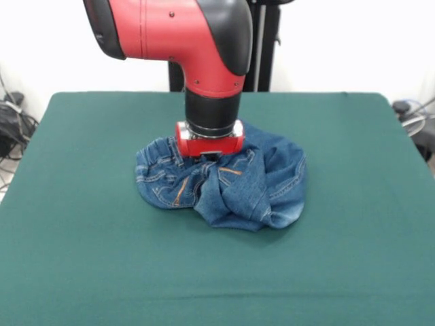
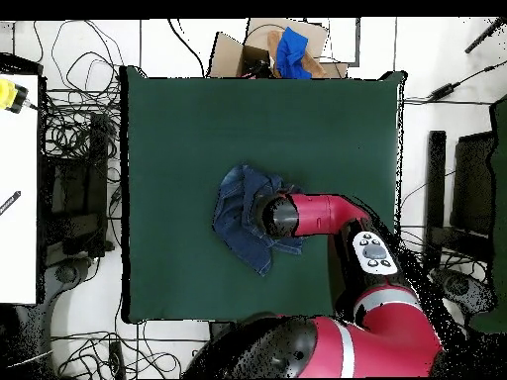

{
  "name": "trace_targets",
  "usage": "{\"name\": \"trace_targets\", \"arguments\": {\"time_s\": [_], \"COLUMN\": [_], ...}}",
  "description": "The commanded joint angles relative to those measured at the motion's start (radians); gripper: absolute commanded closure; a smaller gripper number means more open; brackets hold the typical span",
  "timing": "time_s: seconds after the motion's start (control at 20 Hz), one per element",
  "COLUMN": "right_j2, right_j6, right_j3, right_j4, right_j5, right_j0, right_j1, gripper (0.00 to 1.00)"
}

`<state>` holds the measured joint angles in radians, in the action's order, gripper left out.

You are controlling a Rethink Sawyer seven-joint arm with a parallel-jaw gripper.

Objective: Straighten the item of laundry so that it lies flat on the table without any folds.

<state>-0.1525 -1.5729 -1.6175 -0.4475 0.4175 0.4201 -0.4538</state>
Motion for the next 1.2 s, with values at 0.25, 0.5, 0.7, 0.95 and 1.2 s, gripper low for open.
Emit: {"name": "trace_targets", "arguments": {"time_s": [0.25,0.5,0.7,0.95,1.2], "right_j2": [-0.039,-0.027,-0.002,0.014,0.054], "right_j6": [-0.087,-0.126,-0.168,-0.205,-0.228], "right_j3": [0.031,-0.039,-0.074,-0.090,-0.093], "right_j4": [-0.004,0.083,0.167,0.223,0.257], "right_j5": [0.003,0.177,0.382,0.477,0.574], "right_j0": [-0.065,-0.119,-0.185,-0.227,-0.284], "right_j1": [0.049,-0.080,-0.231,-0.295,-0.363], "gripper": [1.00,1.00,1.00,1.00,1.00]}}
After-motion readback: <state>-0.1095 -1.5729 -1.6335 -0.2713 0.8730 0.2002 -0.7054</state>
